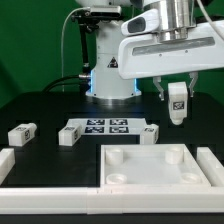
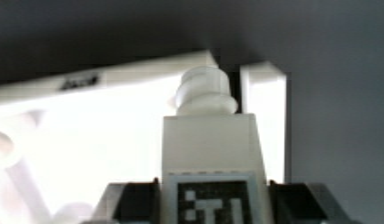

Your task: Assemble one leg

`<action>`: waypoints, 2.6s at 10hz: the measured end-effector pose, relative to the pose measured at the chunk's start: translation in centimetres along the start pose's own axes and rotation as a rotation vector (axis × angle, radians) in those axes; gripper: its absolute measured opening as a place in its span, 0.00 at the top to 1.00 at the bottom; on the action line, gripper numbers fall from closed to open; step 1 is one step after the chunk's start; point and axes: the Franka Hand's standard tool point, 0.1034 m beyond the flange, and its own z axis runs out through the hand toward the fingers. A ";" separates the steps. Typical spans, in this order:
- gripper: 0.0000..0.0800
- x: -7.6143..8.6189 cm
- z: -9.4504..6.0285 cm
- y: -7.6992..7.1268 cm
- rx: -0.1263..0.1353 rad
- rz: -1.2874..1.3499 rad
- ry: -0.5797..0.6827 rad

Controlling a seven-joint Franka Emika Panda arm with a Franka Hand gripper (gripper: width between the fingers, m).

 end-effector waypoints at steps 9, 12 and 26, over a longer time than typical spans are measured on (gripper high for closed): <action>0.64 6.8 3.5 1.4 -0.005 -0.273 0.093; 0.64 7.4 3.3 1.9 -0.016 -0.287 0.231; 0.64 9.4 6.4 -1.2 0.017 -0.294 0.295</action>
Offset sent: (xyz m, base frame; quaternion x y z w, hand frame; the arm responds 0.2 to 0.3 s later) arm 0.0606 -0.0142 -0.0208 -0.0614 0.0197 -0.2115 0.9752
